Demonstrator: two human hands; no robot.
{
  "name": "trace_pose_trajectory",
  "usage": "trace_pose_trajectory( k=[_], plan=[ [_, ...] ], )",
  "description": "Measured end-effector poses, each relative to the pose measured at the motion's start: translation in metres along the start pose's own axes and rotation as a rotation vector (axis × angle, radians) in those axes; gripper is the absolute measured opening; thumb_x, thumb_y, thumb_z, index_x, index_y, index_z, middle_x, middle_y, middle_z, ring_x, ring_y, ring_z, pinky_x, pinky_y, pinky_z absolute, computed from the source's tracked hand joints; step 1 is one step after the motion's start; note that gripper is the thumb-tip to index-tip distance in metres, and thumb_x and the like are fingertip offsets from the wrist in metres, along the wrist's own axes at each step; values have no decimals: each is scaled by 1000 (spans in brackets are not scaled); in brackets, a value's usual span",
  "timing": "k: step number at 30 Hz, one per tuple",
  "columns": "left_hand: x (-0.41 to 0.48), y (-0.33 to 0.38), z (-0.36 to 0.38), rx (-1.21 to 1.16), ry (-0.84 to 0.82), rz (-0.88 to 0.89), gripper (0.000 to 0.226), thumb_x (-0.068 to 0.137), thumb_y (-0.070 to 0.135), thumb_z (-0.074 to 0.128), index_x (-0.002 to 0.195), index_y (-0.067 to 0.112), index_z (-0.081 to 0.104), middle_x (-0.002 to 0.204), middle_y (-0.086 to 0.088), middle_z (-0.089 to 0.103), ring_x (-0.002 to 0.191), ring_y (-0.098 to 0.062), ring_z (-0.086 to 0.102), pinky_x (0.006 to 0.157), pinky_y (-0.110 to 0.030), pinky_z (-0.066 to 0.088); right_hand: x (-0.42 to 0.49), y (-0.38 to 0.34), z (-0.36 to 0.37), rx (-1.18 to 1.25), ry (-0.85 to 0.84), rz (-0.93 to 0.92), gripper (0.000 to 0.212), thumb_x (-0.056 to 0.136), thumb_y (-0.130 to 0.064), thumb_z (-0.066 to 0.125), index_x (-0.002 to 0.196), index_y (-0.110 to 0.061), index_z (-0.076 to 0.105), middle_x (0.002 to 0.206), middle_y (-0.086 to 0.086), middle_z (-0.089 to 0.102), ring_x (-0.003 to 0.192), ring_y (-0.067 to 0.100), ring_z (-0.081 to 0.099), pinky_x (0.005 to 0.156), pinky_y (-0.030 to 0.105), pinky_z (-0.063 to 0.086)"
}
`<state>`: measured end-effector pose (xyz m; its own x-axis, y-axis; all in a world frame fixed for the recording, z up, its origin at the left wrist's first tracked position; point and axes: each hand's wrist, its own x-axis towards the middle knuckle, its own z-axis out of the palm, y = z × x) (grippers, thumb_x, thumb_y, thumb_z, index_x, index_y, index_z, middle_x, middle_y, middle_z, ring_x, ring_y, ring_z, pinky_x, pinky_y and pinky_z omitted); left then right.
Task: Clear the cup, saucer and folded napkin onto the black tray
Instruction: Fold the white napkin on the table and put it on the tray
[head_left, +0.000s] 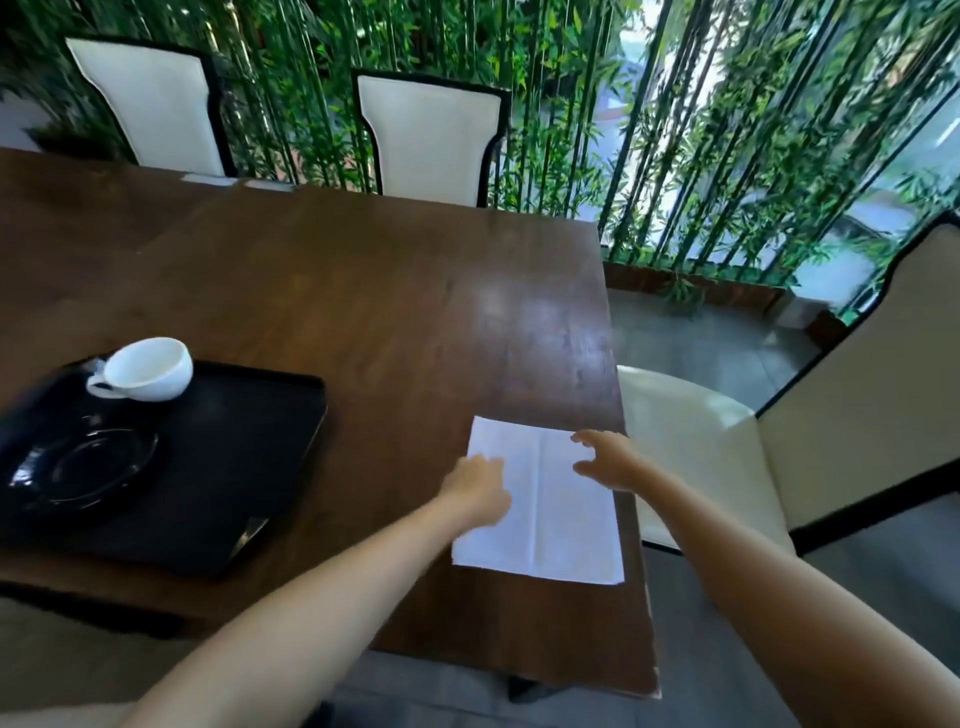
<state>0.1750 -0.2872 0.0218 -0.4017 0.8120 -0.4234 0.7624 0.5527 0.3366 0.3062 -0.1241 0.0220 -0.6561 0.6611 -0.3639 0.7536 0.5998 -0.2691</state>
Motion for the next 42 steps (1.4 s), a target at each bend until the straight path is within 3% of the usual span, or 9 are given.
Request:
trace_pose_trajectory(
  k=[10, 20, 25, 27, 30, 32, 36, 39, 42],
  plan=[
    [-4, 21, 97, 266, 27, -5, 61, 99, 42, 25, 150, 17, 2, 159, -13, -6, 143, -41, -9, 116, -52, 1, 41, 63, 37, -265, -3, -145, 54, 94, -29, 41, 145, -30, 25, 158, -4, 17, 145, 24, 12, 115, 46, 18],
    [9, -12, 74, 322, -23, 114, 58, 99, 41, 24, 150, 29, -1, 160, 0, -13, 145, -25, -16, 118, -45, -6, 14, 94, 47, -232, 108, -273, 54, 95, -40, 40, 146, -27, 27, 152, -3, 28, 139, 22, 22, 115, 35, 16],
    [15, -21, 54, 417, -23, 127, 52, 101, 24, 20, 148, 36, 1, 160, 1, -10, 146, -24, -13, 118, -48, -3, -35, 97, 56, -257, 136, -320, 54, 95, -40, 39, 146, -23, 28, 144, -1, 37, 134, 22, 30, 113, 32, 14],
    [15, -19, 49, 442, -15, 113, 59, 99, 12, 23, 148, 38, 2, 160, -1, -9, 146, -24, -13, 118, -48, -2, -56, 94, 60, -261, 170, -346, 49, 94, -31, 44, 141, -17, 38, 131, 3, 49, 124, 25, 43, 111, 34, 23],
    [15, -13, 45, 501, 25, 105, 73, 92, -4, 27, 148, 36, 5, 160, -3, -7, 147, -23, -9, 118, -45, -1, -79, 85, 66, -351, 304, -431, 42, 71, -15, 73, 112, -9, 65, 91, 5, 65, 83, 25, 63, 86, 33, 51],
    [14, -8, 47, 519, 56, 108, 73, 91, -6, 28, 149, 33, 8, 160, -5, -2, 147, -23, -5, 118, -42, 1, -91, 80, 70, -402, 376, -466, 39, 57, -10, 81, 94, -10, 71, 76, 2, 64, 68, 22, 62, 72, 29, 56],
    [3, 1, 56, 516, 133, 137, 62, 93, 2, 32, 149, 23, 15, 160, -7, 6, 147, -23, 4, 118, -38, 5, -108, 69, 77, -479, 422, -501, 24, 58, -13, 79, 80, -11, 71, 69, 1, 62, 62, 20, 59, 68, 27, 54],
    [-18, 2, 75, 425, 212, 249, 51, 95, 22, 38, 145, 17, 28, 157, -7, 19, 144, -21, 16, 118, -36, 10, -116, 62, 86, -492, 445, -518, 25, 55, -18, 81, 78, -13, 72, 65, 0, 62, 60, 19, 60, 67, 26, 54],
    [-49, -11, 90, 321, 288, 391, 49, 88, 34, 57, 131, 13, 52, 141, -11, 49, 130, -27, 44, 112, -40, 32, -122, 60, 94, -481, 449, -509, 25, 57, -15, 80, 81, -13, 72, 68, 1, 62, 62, 21, 61, 69, 29, 56]
  ],
)
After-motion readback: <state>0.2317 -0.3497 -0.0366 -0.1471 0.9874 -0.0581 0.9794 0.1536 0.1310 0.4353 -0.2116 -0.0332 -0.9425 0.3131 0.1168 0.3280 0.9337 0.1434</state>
